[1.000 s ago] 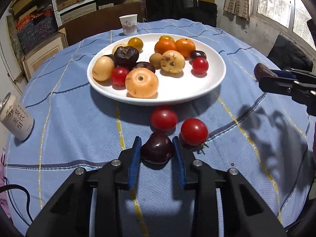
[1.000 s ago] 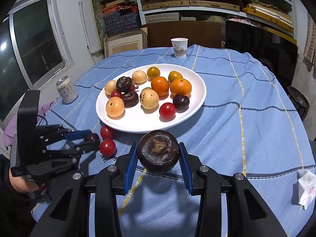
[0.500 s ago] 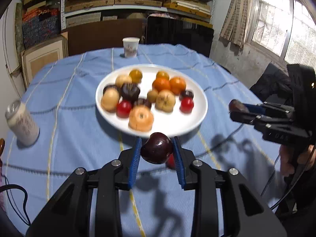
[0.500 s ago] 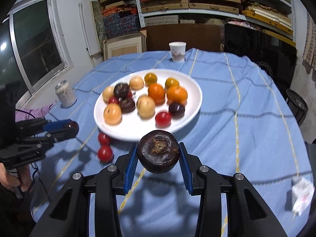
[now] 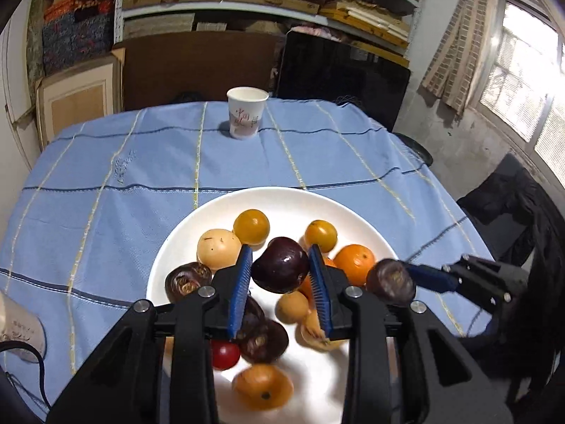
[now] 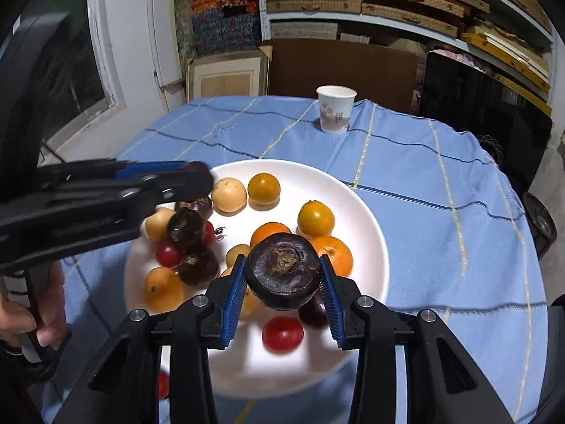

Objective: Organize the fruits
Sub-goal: 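Carry the plum and brown fruit onto the plate and release both, then grasp a red tomato with the right tool while the left tool grasps another red tomato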

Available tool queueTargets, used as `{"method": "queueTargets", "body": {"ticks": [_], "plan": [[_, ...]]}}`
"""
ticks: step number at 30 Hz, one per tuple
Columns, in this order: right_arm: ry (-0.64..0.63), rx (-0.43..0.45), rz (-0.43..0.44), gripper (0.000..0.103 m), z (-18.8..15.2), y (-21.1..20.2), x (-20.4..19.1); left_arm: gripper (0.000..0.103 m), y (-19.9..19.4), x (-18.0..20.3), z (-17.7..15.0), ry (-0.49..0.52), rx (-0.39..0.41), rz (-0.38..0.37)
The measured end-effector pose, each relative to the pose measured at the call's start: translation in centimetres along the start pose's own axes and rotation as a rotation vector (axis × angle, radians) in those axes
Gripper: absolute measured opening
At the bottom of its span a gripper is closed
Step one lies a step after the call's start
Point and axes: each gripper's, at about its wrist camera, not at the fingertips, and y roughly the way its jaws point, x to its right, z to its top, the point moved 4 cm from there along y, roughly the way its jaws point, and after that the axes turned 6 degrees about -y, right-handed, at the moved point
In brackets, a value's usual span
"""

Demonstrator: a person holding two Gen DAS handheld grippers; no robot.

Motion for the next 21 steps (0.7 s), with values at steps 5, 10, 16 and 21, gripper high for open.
{"method": "queueTargets", "body": {"ticks": [5, 10, 16, 21], "plan": [[-0.009, 0.028, -0.027, 0.051, -0.2, -0.2, 0.0, 0.070, 0.2, -1.1, 0.2, -0.048, 0.014, -0.010], [-0.002, 0.049, -0.022, 0.052, -1.9, -3.3, -0.3, 0.075, -2.7, -1.8, -1.7, -0.087, 0.014, -0.022], [-0.082, 0.025, 0.062, 0.057, -6.7, -6.9, -5.8, 0.091, -8.5, -2.3, -7.7, -0.019, 0.063, 0.015], [-0.178, -0.037, 0.074, 0.057, -9.9, -5.4, -11.0, 0.092, -9.8, -4.5, -12.9, -0.030, 0.045, 0.063]]}}
